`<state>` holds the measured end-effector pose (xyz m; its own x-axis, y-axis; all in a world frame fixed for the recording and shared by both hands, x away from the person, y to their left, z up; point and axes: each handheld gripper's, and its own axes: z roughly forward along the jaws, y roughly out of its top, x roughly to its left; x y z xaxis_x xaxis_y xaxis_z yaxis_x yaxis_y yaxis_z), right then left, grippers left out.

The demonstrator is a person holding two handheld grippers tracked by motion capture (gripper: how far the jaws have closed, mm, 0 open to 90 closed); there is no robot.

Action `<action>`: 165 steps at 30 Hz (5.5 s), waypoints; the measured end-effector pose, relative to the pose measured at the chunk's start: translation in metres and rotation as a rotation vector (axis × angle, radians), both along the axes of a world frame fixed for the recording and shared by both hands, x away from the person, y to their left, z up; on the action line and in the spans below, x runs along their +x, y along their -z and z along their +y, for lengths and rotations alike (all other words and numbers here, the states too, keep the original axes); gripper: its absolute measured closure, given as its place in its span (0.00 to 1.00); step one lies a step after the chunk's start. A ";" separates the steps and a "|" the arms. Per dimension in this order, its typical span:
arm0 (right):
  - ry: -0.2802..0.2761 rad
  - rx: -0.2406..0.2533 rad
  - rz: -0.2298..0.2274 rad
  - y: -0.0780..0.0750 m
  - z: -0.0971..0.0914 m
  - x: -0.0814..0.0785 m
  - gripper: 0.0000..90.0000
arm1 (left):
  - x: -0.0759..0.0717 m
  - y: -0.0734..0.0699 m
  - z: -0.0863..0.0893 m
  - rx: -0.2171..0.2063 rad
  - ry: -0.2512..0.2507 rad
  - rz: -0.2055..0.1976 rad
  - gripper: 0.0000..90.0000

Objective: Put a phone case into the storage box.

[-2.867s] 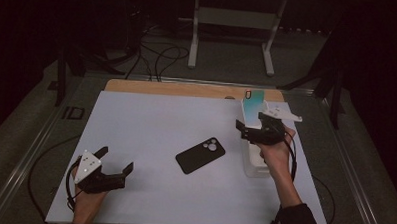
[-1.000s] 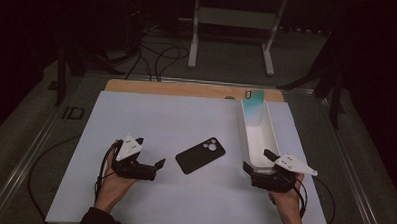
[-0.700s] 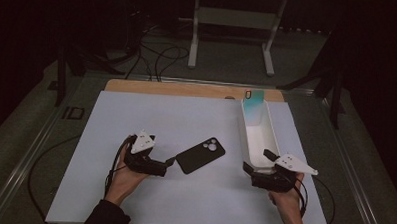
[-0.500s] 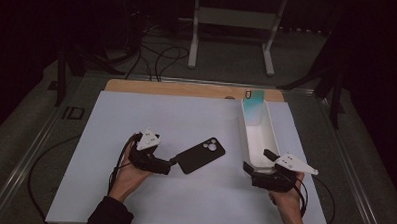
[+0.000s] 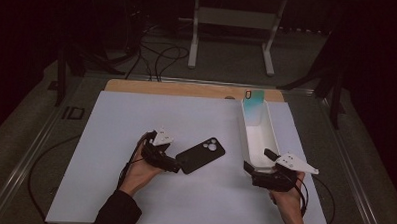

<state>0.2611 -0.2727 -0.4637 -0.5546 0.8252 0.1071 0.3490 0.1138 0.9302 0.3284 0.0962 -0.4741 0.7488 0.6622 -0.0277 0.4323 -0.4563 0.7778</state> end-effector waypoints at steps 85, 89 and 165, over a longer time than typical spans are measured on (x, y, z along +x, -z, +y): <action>0.011 0.007 0.011 -0.004 0.000 0.002 0.09 | 0.026 0.029 -0.052 0.190 0.042 0.173 0.18; 0.015 0.005 0.017 -0.006 -0.001 0.003 0.09 | 0.023 0.022 -0.048 0.166 0.027 0.152 0.18; -0.197 0.067 0.220 -0.061 0.079 0.052 0.36 | -0.030 -0.049 -0.053 -0.146 0.107 -0.093 0.17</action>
